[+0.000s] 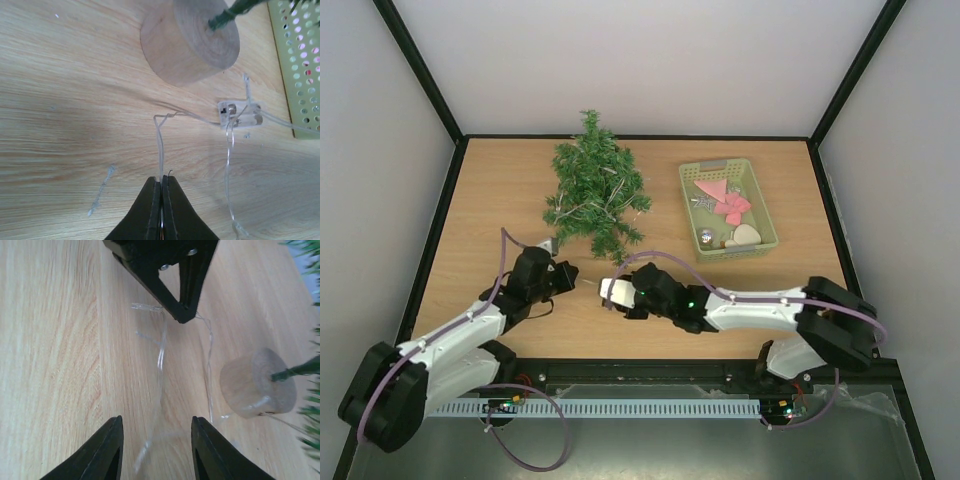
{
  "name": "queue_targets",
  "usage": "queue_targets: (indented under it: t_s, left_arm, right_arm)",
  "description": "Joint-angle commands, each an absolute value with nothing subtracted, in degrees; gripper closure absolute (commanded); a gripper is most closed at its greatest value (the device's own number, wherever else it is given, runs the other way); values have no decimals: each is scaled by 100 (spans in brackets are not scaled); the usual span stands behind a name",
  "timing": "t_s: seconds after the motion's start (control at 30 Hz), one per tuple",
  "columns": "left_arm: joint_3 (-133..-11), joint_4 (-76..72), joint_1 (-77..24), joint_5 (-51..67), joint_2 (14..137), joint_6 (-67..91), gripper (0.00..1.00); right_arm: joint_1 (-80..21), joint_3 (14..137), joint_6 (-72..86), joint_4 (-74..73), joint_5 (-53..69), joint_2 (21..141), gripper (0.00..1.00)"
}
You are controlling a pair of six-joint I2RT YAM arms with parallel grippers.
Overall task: Decorate the small christmas tree
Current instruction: Wrap the decoration item around the Christmas tree.
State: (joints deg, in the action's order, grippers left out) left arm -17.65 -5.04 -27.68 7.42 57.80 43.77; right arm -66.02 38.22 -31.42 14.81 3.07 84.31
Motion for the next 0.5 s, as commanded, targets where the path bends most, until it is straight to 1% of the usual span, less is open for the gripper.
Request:
queue_targets:
  t_s: [0.0,0.2,0.3,0.47]
  left_arm:
    - [-1904,99,-2685,210,5260,4449,98]
    - [-2114,415,-2542,11,4762,4606,98]
    - [-2273,616,-2531,-53,4689,4685,98]
    - [-2471,989,-2522,-319,4488,4841,98]
  right_arm:
    - [-6450,3442,-2840,1187,416,7532,65]
    - [-6061,2806,-2277,1520,490,6314,65]
    - [-6016,2747,-1729,1673,350,6012,64]
    - [-6011,2723,-649,1966,-113,5854,64]
